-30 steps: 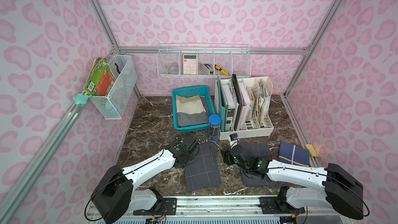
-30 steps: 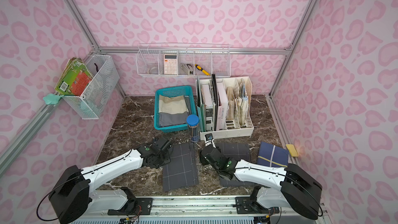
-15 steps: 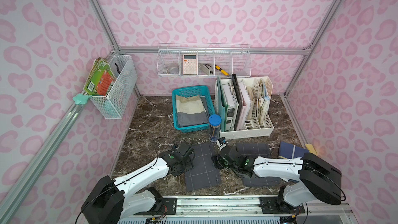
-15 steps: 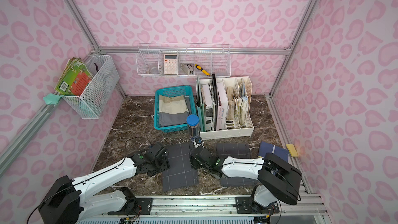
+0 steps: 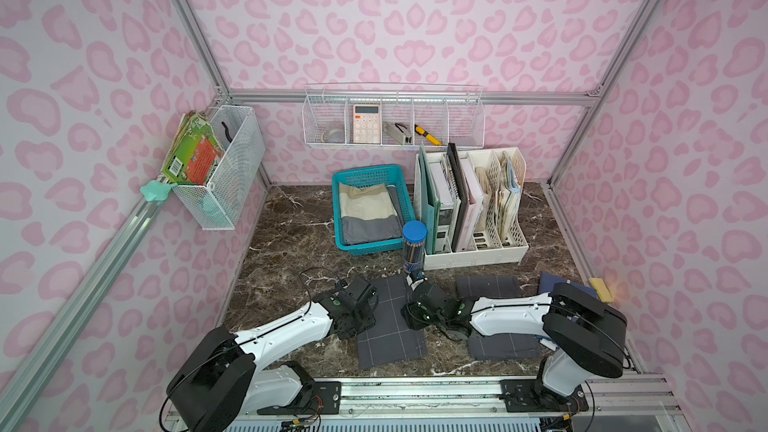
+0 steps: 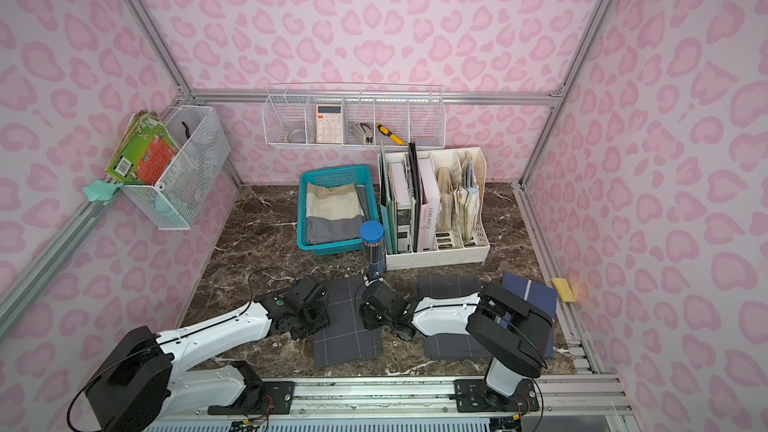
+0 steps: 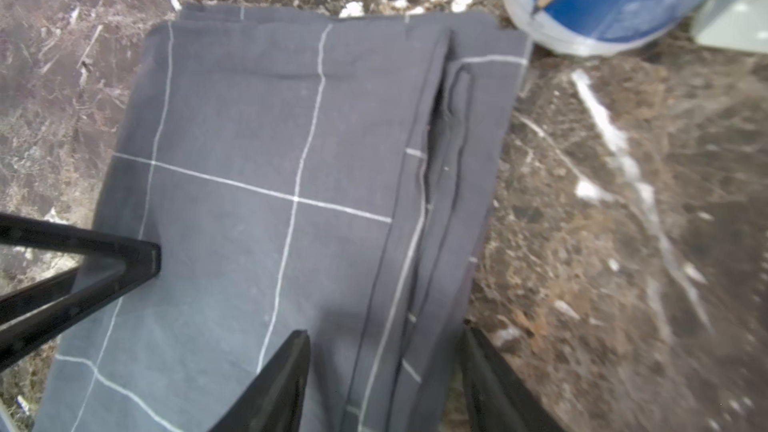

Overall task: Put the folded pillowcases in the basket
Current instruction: Pick up the pillowcase at the center of the board.

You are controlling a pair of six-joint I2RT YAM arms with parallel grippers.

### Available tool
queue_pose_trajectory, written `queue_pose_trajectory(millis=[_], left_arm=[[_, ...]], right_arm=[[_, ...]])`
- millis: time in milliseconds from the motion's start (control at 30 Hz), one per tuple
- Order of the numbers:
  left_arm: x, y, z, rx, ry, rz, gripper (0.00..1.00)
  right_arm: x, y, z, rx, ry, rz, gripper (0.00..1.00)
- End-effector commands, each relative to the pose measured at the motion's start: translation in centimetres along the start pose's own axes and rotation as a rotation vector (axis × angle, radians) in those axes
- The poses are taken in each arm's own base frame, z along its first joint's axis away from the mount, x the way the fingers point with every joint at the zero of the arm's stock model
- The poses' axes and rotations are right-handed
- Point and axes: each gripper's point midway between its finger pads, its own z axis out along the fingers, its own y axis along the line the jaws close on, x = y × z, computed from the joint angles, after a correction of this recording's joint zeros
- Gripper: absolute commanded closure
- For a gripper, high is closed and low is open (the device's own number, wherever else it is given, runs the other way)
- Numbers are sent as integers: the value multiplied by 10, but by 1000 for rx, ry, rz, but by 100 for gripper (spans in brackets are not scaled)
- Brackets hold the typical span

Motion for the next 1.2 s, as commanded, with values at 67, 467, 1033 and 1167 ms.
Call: queue_pose_trajectory(millis=[67, 467, 1033, 1167], left_arm=[[2, -3, 3, 7, 16, -4, 72], [-12, -2, -21, 29, -104, -21, 100], [-66, -5, -145, 137, -476, 56, 100], [-90, -22, -176, 124, -580, 108, 100]], right_arm=[[2, 9, 1, -24, 15, -19, 56], [-14, 34, -24, 5, -132, -133, 100], [-128, 105, -79, -28, -411, -224, 100], [-176, 116, -93, -3, -489, -255, 100]])
